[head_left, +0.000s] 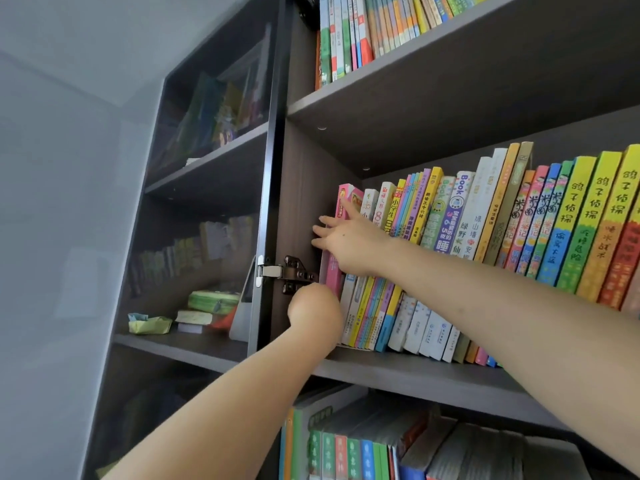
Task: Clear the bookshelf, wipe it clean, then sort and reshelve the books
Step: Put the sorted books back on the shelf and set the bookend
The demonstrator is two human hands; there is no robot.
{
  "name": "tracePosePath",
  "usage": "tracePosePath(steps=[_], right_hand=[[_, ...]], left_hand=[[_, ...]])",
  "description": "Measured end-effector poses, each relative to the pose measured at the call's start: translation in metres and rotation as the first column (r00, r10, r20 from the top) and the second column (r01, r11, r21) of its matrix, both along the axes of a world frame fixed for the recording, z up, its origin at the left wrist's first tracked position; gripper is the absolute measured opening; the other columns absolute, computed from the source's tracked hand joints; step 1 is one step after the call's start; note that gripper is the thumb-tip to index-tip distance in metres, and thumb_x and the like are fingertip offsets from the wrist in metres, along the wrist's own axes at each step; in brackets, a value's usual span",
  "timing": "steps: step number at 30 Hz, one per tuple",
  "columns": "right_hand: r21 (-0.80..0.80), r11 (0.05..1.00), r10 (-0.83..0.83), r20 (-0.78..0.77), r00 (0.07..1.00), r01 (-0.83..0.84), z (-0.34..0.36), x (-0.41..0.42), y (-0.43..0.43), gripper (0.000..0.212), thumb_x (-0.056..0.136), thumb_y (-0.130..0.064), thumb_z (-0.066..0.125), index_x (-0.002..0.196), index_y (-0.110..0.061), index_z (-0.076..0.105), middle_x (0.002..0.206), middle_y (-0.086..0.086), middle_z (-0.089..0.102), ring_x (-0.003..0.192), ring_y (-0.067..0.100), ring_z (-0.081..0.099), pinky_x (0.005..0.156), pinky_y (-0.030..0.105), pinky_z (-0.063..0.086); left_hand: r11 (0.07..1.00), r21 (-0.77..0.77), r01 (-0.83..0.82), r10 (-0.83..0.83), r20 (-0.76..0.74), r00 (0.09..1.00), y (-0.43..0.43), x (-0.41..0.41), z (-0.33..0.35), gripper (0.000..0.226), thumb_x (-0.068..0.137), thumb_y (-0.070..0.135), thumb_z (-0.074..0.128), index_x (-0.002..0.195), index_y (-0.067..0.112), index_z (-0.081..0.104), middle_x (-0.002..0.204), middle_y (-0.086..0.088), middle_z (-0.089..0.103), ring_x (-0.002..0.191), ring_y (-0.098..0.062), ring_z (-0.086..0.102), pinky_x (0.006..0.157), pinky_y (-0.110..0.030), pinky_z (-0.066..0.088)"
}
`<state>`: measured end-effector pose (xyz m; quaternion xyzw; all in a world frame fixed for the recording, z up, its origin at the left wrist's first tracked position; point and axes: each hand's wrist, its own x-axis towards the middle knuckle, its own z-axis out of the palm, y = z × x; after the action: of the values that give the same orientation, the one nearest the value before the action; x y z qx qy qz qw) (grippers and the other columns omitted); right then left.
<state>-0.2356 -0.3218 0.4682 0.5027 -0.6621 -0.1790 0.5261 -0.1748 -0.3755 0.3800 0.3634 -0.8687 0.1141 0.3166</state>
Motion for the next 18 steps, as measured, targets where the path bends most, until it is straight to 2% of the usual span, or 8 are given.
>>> tracePosePath(steps=[2, 4, 5, 7, 9, 13, 15, 18], right_hand=[[-0.015, 0.996, 0.092, 0.095, 0.991, -0.091, -0.006, 0.001, 0.009, 0.06, 0.092, -0.01, 0.05, 0.148, -0.023, 0.032, 0.158, 0.002, 0.023, 0.148, 0.02, 0.011, 0.116, 0.051, -0.008], [-0.076, 0.986, 0.154, 0.092, 0.984, -0.147, -0.011, 0.002, 0.017, 0.059, 0.091, -0.011, 0.051, 0.147, -0.022, 0.035, 0.157, 0.001, 0.027, 0.147, 0.019, 0.015, 0.118, 0.048, -0.004], [-0.133, 0.98, 0.155, 0.069, 0.986, -0.145, -0.012, 0.002, 0.02, 0.058, 0.091, -0.014, 0.053, 0.146, -0.021, 0.037, 0.156, 0.002, 0.03, 0.146, 0.02, 0.018, 0.118, 0.048, -0.002], [-0.303, 0.95, 0.087, 0.046, 0.995, -0.069, -0.011, 0.005, 0.025, 0.057, 0.092, -0.025, 0.055, 0.145, -0.018, 0.036, 0.153, 0.007, 0.033, 0.144, 0.025, 0.024, 0.119, 0.051, 0.004], [-0.467, 0.883, 0.007, 0.105, 0.994, 0.043, -0.008, 0.008, 0.033, 0.061, 0.092, -0.036, 0.055, 0.144, -0.013, 0.034, 0.151, 0.012, 0.035, 0.142, 0.031, 0.026, 0.119, 0.054, 0.005], [-0.628, 0.748, -0.17, 0.134, 0.976, 0.216, 0.006, 0.006, 0.059, 0.079, 0.085, -0.053, 0.058, 0.146, -0.011, 0.031, 0.155, 0.018, 0.025, 0.143, 0.038, 0.019, 0.115, 0.061, 0.004], [-0.665, 0.68, -0.23, 0.207, 0.951, 0.309, 0.012, 0.0, 0.08, 0.083, 0.088, -0.06, 0.049, 0.15, -0.01, 0.023, 0.154, 0.022, 0.023, 0.143, 0.041, 0.02, 0.116, 0.06, 0.005], [-0.623, 0.7, -0.284, 0.205, 0.937, 0.349, 0.005, -0.006, 0.106, 0.085, 0.091, -0.068, 0.027, 0.151, -0.008, 0.017, 0.149, 0.02, 0.035, 0.141, 0.035, 0.028, 0.118, 0.055, 0.005]], left_hand=[[1.0, 0.021, 0.014, -0.016, 0.062, 0.998, 0.006, 0.006, -0.005, 0.029, 0.097, 0.003, 0.042, 0.123, 0.0, 0.055, 0.126, -0.012, 0.057, 0.116, -0.027, 0.055, 0.083, -0.029, 0.048], [0.999, 0.028, 0.034, -0.037, 0.123, 0.992, 0.006, 0.008, -0.012, 0.028, 0.097, 0.002, 0.042, 0.121, 0.0, 0.056, 0.124, -0.012, 0.058, 0.114, -0.028, 0.056, 0.085, -0.031, 0.048], [0.998, 0.045, 0.042, -0.047, 0.101, 0.994, 0.006, 0.007, -0.015, 0.028, 0.096, 0.003, 0.043, 0.12, 0.0, 0.056, 0.123, -0.012, 0.059, 0.113, -0.028, 0.057, 0.085, -0.031, 0.049], [0.995, 0.069, 0.067, -0.068, 0.011, 0.998, 0.009, 0.009, -0.018, 0.026, 0.095, 0.003, 0.046, 0.12, 0.001, 0.055, 0.121, -0.012, 0.059, 0.112, -0.027, 0.058, 0.084, -0.03, 0.049], [0.993, 0.062, 0.101, -0.095, -0.094, 0.991, 0.015, 0.009, -0.019, 0.024, 0.094, 0.003, 0.047, 0.117, 0.002, 0.055, 0.119, -0.011, 0.06, 0.109, -0.026, 0.059, 0.081, -0.028, 0.049], [0.971, 0.094, 0.219, -0.184, -0.288, 0.94, 0.018, 0.01, -0.021, 0.017, 0.097, 0.01, 0.047, 0.11, 0.004, 0.056, 0.113, -0.01, 0.062, 0.102, -0.024, 0.062, 0.073, -0.024, 0.046], [0.95, 0.116, 0.291, -0.236, -0.348, 0.907, 0.018, 0.013, -0.022, 0.016, 0.097, 0.014, 0.047, 0.106, 0.004, 0.056, 0.108, -0.008, 0.063, 0.099, -0.023, 0.062, 0.071, -0.023, 0.045], [0.926, 0.145, 0.348, -0.264, -0.41, 0.873, 0.012, 0.017, -0.018, 0.008, 0.094, 0.015, 0.051, 0.09, 0.008, 0.053, 0.09, 0.0, 0.055, 0.089, -0.02, 0.058, 0.064, -0.02, 0.044]])
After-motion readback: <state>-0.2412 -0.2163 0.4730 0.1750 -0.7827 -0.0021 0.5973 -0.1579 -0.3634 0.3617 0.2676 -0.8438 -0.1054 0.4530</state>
